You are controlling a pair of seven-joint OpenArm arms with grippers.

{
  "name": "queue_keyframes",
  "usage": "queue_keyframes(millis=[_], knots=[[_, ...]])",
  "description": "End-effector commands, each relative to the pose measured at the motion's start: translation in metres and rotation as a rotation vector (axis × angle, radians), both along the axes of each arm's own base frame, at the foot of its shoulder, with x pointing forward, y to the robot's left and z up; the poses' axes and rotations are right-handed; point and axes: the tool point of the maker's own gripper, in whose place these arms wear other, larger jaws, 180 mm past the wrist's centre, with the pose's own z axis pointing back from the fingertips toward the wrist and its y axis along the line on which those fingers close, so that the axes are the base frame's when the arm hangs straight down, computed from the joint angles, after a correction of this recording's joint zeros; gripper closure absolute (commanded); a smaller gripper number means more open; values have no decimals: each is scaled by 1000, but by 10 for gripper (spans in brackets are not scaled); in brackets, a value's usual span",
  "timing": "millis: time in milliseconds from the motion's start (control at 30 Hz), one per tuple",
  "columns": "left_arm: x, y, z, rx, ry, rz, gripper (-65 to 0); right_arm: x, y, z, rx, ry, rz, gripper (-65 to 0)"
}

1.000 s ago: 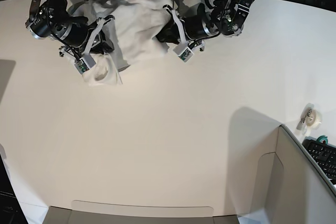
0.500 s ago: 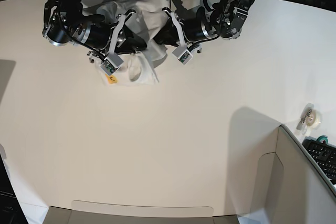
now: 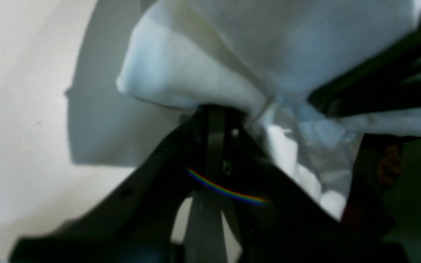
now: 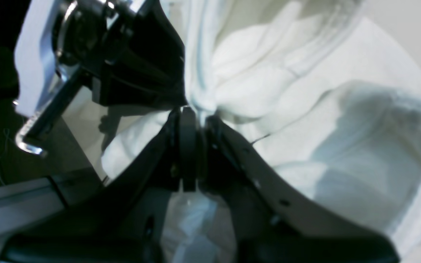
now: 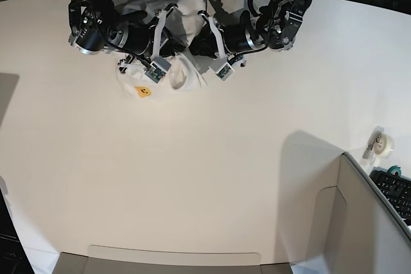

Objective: Layout the t-shirt on the table in an organized manner, then fold the t-shirt properly
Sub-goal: 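Grasp the folded bundle with both grippers and fold it over again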

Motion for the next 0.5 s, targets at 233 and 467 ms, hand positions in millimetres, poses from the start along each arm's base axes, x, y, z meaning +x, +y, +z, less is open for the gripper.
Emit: queue_keyframes(millis=[233, 467], knots=[[-51, 86, -70, 507, 197, -76, -1, 3, 3, 8, 27, -23, -2, -263], [-51, 86, -70, 507, 197, -76, -1, 10, 16, 28, 123, -51, 24, -351]])
